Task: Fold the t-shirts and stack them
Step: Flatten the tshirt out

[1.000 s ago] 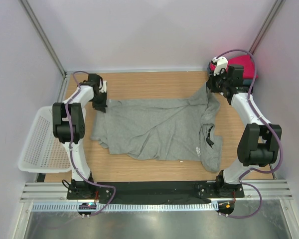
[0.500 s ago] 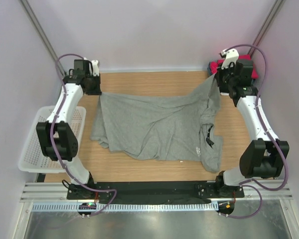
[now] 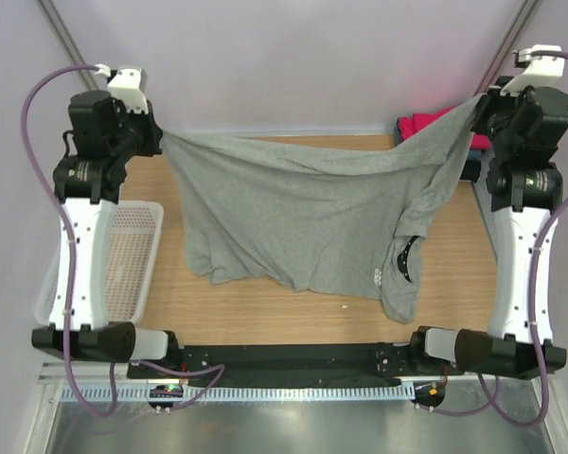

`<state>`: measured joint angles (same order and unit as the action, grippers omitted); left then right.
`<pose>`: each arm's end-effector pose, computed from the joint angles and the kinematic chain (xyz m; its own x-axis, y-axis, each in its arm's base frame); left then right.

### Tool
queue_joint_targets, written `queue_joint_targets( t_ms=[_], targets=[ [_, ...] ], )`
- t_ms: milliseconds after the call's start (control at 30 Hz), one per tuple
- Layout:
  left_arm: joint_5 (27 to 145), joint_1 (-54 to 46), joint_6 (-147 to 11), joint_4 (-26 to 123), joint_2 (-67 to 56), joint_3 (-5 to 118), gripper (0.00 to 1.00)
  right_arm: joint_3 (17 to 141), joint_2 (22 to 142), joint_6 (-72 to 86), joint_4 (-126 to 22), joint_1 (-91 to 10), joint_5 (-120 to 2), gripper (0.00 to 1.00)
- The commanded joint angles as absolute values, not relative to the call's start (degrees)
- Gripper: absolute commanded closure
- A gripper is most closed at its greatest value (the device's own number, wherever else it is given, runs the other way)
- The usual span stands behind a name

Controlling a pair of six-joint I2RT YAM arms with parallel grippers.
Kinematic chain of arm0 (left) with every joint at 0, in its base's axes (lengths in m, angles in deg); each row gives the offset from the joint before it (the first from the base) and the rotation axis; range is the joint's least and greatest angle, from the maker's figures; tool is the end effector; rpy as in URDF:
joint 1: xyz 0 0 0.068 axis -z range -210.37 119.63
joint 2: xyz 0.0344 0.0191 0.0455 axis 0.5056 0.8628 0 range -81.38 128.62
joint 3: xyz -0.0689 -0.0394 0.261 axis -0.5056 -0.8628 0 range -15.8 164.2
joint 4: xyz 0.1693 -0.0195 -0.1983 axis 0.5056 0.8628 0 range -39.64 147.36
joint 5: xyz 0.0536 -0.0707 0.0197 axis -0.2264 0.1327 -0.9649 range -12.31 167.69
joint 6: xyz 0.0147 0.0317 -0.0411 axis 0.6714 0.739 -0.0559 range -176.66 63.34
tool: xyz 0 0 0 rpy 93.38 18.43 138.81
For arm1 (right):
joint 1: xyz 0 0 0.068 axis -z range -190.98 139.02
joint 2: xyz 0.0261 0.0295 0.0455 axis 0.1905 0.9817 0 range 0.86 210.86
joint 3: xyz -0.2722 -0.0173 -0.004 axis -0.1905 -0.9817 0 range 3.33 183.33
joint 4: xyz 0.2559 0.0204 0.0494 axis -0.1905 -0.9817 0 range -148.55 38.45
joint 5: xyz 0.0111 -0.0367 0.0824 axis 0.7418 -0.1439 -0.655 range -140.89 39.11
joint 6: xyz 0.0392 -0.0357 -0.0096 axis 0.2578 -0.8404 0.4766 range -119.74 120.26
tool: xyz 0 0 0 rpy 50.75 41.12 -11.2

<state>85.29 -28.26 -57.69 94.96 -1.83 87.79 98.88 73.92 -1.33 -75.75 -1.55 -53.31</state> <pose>0.2734 -0.0148 0.4894 -0.3536 -0.0048 -0.9354 0.1539 0.9861 -0.0632 0.2527 -0.0405 0.5118 -0.0327 -0.0226 -0.9992 0.1213 0.9923 -0.0264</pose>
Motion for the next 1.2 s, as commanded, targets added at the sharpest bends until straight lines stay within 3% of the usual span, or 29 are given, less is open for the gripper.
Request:
queue_joint_targets(
  t_ms=[0, 233, 700, 967, 1167],
  targets=[
    [86.4, -28.5, -55.5, 93.5, -9.1, 86.7, 1.00, 104.7, 67.9, 1.9, -80.4, -1.5, -48.0, 0.99],
    [87.8, -28.5, -52.9, 88.5, -21.9, 81.0, 1.00, 108.3, 55.9, -0.8, -80.8, 0.4, -48.0, 0.99],
    [83.4, -28.5, -49.5, 93.3, -22.1, 105.3, 1.00, 138.4, 56.5, -12.2, -84.4, 0.2, -42.0, 0.99],
    [79.1, -28.6, -48.5, 92.5, -17.9, 115.9, 1.00, 139.2, 59.0, -15.1, -79.1, -0.6, -40.6, 0.99],
    [75.9, -28.6, -46.1, 92.1, -15.4, 116.3, 1.00, 135.8, 61.3, -15.7, -74.0, -0.6, -42.1, 0.99]
  ],
)
